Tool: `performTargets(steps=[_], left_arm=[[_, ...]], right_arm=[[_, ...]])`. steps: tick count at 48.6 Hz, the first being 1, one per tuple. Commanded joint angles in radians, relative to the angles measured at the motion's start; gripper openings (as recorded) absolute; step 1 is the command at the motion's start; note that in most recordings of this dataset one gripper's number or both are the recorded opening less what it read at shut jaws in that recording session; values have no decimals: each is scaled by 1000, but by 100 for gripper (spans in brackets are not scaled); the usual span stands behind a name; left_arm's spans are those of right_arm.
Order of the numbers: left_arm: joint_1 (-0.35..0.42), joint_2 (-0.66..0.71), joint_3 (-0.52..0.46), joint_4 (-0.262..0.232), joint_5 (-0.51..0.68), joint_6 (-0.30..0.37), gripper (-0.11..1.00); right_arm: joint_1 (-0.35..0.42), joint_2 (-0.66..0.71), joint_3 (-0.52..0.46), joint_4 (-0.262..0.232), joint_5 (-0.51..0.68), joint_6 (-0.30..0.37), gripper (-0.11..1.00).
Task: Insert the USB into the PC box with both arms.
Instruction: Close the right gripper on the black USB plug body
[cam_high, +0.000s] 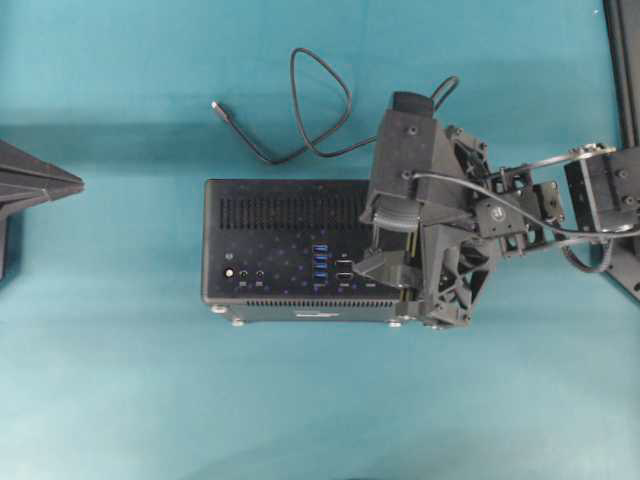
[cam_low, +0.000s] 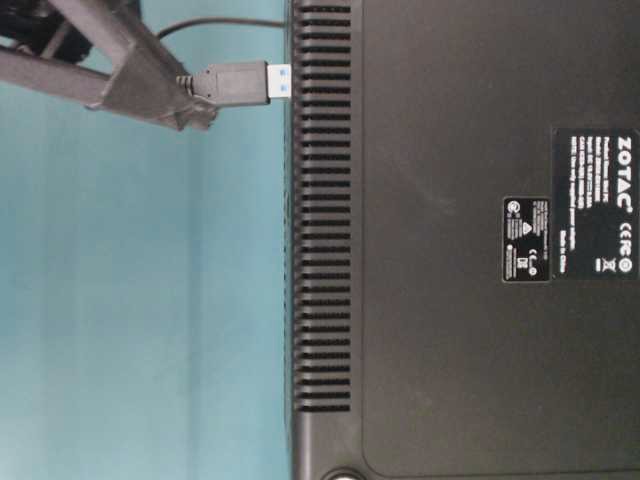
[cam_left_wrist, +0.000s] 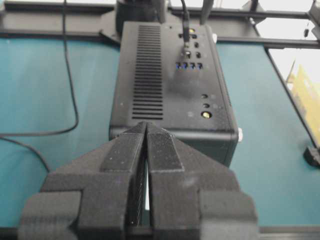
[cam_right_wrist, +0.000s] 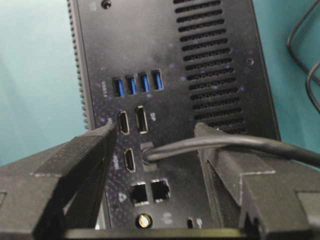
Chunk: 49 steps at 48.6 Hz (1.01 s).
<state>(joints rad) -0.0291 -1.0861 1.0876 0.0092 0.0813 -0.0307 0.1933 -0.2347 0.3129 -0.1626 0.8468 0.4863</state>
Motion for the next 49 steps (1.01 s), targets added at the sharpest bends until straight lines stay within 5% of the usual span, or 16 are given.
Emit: performTargets(steps=[1, 16, 38, 49], left_arm=[[2, 3, -9, 3, -5, 0, 0], [2, 0, -3, 3, -5, -2, 0], [0, -8, 5, 2, -5, -3, 0], [2, -9, 5, 3, -5, -6, 0]], right_arm=[[5, -9, -25, -3, 21, 12, 68], [5, -11, -28, -3, 35, 11, 64], [12, -12, -20, -3, 6, 9, 23], [14, -11, -18, -3, 15, 9, 12]])
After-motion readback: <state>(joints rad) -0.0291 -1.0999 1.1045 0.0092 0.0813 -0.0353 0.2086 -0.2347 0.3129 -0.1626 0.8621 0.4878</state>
